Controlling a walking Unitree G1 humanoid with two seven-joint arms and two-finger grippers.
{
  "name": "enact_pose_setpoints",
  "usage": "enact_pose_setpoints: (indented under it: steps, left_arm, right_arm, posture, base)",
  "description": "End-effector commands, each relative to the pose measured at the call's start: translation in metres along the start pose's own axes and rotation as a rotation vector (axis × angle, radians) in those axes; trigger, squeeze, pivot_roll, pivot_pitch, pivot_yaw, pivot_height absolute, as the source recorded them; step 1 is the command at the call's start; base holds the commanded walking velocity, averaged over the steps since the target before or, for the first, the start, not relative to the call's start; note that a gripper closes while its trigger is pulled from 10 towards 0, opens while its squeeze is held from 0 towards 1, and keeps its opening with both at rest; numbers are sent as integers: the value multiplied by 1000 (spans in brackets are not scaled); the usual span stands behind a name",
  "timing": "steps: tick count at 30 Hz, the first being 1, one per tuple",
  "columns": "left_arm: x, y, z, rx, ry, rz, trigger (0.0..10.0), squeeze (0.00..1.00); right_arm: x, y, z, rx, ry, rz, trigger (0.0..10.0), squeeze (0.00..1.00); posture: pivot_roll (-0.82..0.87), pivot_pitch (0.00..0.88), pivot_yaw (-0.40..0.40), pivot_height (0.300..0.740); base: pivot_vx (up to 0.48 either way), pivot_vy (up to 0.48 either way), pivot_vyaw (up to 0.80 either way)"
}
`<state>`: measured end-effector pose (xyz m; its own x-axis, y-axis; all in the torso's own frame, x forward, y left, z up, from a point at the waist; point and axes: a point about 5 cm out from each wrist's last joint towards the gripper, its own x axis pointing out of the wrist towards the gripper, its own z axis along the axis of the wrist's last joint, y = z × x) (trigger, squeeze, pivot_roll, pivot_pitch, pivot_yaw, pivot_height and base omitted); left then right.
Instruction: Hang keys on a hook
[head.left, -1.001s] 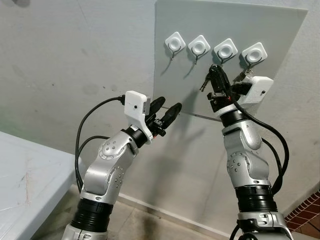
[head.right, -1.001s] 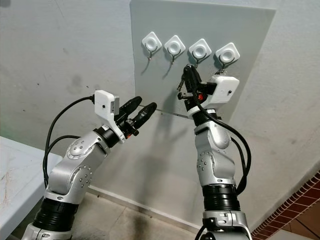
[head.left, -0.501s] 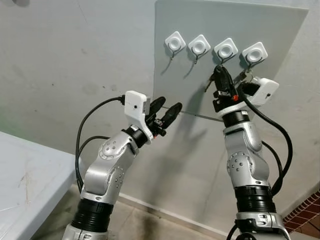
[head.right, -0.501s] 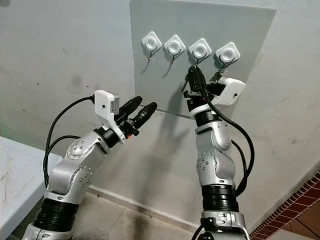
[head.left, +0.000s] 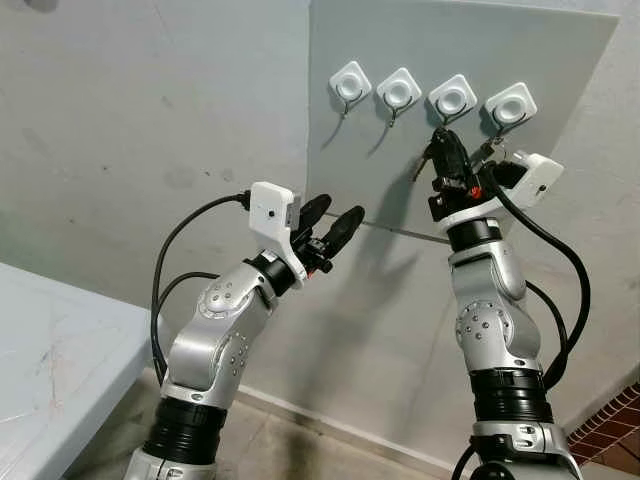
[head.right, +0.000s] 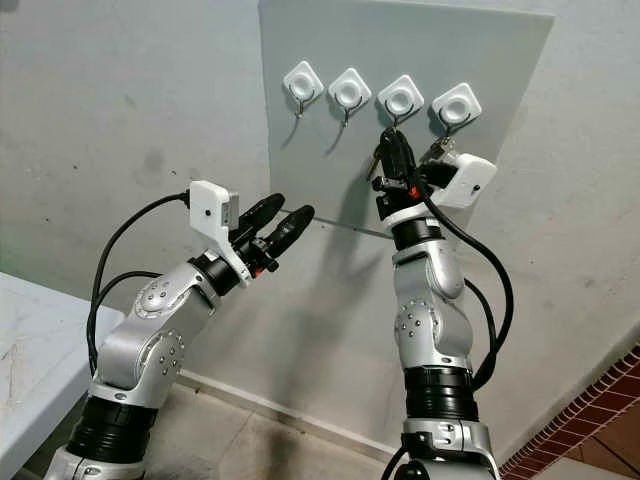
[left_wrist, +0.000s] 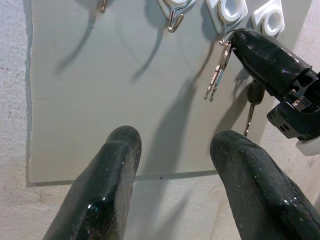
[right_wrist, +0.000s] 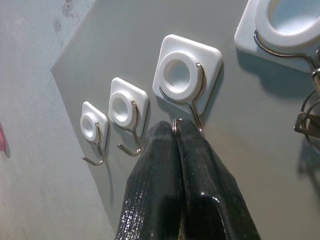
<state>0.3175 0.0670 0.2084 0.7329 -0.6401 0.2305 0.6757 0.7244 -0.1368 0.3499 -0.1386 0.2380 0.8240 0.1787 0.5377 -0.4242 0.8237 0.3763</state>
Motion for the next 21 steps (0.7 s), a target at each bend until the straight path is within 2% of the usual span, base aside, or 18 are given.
enact_pose_setpoints:
  steps: [1, 8, 21]
  left_arm:
    - [3, -1, 11, 14, -30, -6, 10000, 0]
    - [3, -1, 11, 12, -31, -4, 10000, 0]
    - [2, -2, 11, 12, -28, -2, 10000, 0]
  right_arm:
    - [7, 6, 11, 8, -48, 32, 10000, 0]
    - [7, 5, 12, 44, -61, 15, 10000, 0]
    - [6, -6, 13, 191, -85, -72, 10000, 0]
  posture:
    - [62, 0, -4, 740]
    - [62, 0, -4, 740]
    - [64, 0, -4, 740]
  base:
    - [0, 0, 0]
    - [0, 0, 0]
    - [0, 0, 0]
